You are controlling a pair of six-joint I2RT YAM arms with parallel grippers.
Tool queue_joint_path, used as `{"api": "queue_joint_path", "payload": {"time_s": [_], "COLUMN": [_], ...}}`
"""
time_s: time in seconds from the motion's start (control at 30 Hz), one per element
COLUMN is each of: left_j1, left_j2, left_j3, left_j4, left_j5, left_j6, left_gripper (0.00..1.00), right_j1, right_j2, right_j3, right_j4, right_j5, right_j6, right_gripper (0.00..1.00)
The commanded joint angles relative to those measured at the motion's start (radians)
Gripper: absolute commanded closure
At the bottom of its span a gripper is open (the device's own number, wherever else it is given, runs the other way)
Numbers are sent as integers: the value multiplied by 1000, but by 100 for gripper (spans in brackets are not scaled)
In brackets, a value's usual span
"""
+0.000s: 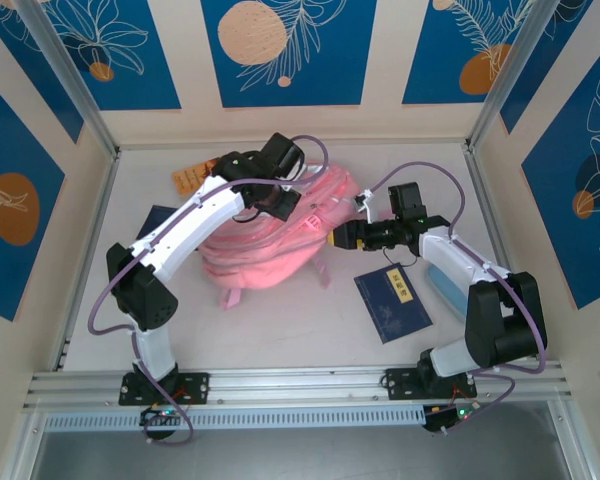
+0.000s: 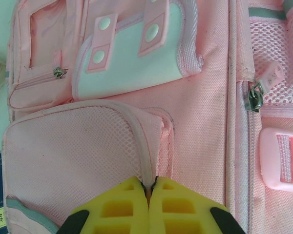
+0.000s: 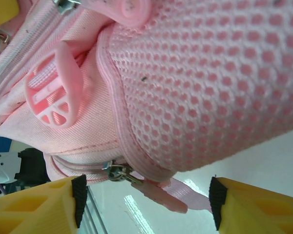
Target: Pack the student bag
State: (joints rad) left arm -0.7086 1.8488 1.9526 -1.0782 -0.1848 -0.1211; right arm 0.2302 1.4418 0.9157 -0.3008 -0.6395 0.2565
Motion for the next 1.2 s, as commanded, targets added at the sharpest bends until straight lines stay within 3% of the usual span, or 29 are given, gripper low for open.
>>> {"api": "queue_joint_path", "payload": {"time_s": [0.0,0.13,0.27,0.33,0.5,0.67,1.17], "left_j1": [12,13,13,13,13,12,13], "left_j2": [-13,-12,-13,-11,-8,-2,0], "left_j3": [80,80,83,80,81,81,83], "left_j4": [80,96,96,94,90,87,84], "left_j5": [-41,-46,-41,-32,-16,-7,4], "left_j6": [-8,-5,-4,-5,-7,-11,-18], "left_gripper": [100,100,100,100,100,100,100], "right_j1": [12,18,17,18,16,17,20], "right_j2": [-30,-97,-146,-152,-108,-68,-86], "right_j3": [-22,-70,-96,-98,-59,-38,-55], "right_j4": [-12,9,33,43,37,50,69], "right_j5": [-1,80,98,95,111,86,42], "right_j6": [-8,-2,6,4,13,14,-25], "right_gripper": [39,52,58,58,44,43,67]}}
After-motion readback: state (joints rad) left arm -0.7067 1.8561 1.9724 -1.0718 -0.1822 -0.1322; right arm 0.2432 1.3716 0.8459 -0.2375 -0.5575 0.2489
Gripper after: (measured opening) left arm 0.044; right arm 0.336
